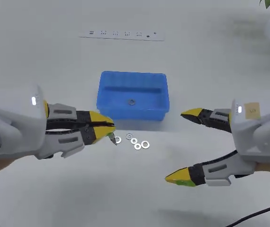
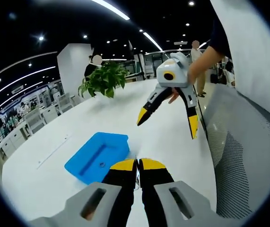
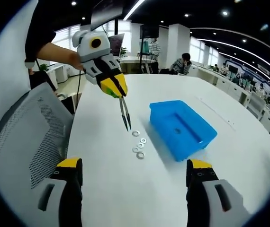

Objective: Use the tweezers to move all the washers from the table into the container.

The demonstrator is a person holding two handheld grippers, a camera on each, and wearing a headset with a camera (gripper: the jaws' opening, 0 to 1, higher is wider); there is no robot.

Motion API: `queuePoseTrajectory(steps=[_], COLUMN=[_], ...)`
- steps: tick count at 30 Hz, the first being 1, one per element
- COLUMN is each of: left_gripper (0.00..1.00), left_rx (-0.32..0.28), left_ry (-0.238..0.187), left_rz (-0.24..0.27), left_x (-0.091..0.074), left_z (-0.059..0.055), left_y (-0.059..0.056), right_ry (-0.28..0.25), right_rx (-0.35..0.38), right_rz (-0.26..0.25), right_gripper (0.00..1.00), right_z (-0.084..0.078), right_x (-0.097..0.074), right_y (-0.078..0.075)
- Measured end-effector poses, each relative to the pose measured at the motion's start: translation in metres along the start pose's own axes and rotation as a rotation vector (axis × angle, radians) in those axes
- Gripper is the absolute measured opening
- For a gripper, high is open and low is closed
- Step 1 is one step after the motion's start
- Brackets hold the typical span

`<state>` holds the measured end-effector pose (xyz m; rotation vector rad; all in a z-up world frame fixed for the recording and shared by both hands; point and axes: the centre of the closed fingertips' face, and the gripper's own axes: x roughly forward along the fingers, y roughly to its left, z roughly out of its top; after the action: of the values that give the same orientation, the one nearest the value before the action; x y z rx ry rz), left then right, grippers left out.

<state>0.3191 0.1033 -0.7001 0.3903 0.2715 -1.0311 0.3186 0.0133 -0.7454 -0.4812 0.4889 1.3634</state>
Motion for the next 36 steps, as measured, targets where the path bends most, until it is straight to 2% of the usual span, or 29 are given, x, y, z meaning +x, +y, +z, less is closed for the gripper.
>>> queuePoseTrajectory(steps=[4, 12, 23, 30, 33, 36], left_gripper=[0.06, 0.06, 0.06, 0.06, 0.06, 0.06], left_rx=[-0.007, -0.005, -0.007, -0.016, -0.032, -0.018], left_ry=[0.006, 0.025, 0.032, 0.075, 0.086, 0.103], left_rz=[-0.001, -0.006, -0.007, -0.022, -0.022, -0.038], left_x=[0.004, 0.008, 0.007, 0.006, 0.007, 0.008], left_z=[-0.003, -0.008, -0.008, -0.01, -0.011, -0.01], left_y=[0.004, 0.009, 0.012, 0.014, 0.018, 0.015], right_ry=[0.006, 0.014, 0.003, -0.005, -0.014, -0.021], right_rx=[-0.012, 0.01, 0.043, 0.048, 0.043, 0.036], right_rz=[0.001, 0.024, 0.038, 0.046, 0.056, 0.071], right_gripper=[1.0, 1.0, 0.99, 0.98, 0.97, 0.94], right_z=[-0.001, -0.007, -0.008, -0.004, 0.002, 0.008], right_x=[0.002, 0.007, 0.009, 0.012, 0.019, 0.026], right_y=[0.003, 0.01, 0.013, 0.014, 0.013, 0.012])
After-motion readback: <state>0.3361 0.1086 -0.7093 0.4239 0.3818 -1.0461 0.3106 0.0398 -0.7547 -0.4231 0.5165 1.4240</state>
